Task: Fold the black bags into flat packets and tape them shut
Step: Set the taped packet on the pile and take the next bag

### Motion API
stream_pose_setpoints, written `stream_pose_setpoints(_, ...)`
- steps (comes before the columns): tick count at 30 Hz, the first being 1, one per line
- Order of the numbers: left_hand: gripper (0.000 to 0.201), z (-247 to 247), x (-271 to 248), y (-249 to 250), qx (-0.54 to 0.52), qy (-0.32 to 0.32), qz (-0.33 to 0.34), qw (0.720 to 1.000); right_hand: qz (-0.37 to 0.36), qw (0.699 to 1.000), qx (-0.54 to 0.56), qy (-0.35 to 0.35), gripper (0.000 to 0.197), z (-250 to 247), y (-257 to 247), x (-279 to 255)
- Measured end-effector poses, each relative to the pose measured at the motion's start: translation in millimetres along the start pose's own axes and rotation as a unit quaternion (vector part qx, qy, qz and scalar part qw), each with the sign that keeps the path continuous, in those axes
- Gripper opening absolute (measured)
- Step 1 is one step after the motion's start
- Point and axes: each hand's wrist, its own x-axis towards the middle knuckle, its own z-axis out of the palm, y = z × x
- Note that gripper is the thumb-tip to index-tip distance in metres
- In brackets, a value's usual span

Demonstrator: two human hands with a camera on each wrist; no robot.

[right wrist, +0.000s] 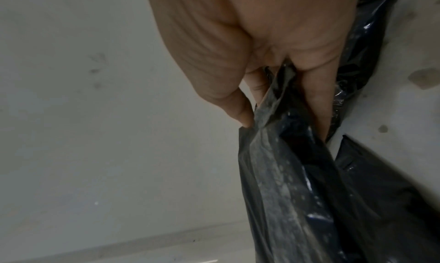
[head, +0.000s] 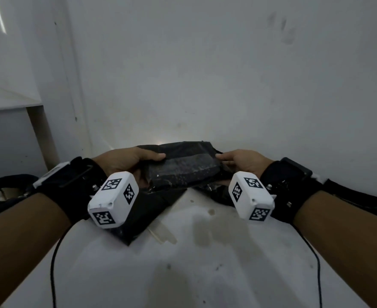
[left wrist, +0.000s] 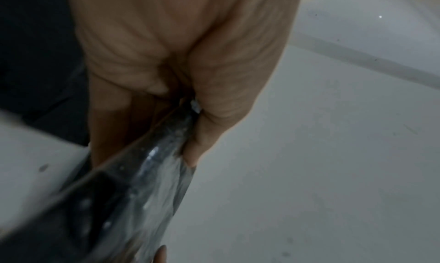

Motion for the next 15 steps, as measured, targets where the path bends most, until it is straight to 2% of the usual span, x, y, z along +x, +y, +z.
stream_pose_setpoints(3, 0.023, -15, 27, 4, 0.004, 0.037, 0.0, 0.999, 0.009, 1.0, 0.017, -0.013, 0.004, 0, -3, 31)
stream_pose_setpoints(5, 0.022, -22, 47, 4, -0.004, 0.053, 0.005, 0.999, 0.009, 0.999, 0.035, -0.015, 0.006, -1, -3, 52)
stream_pose_setpoints(8, 0.008, -27, 78, 1, -0.027, 0.083, 0.02, 0.996, 0.006, 0.997, 0.079, -0.024, 0.005, 5, -5, 82)
stream_pose_setpoints(12, 0.013, -34, 121, -9, -0.067, 0.116, 0.035, 0.99, -0.038, 0.998, 0.048, 0.007, 0.044, 21, -7, 133)
stream_pose_setpoints(15, 0.01, -41, 151, -12, -0.089, 0.14, 0.04, 0.985, -0.082, 0.996, 0.043, 0.015, 0.049, 38, -14, 151)
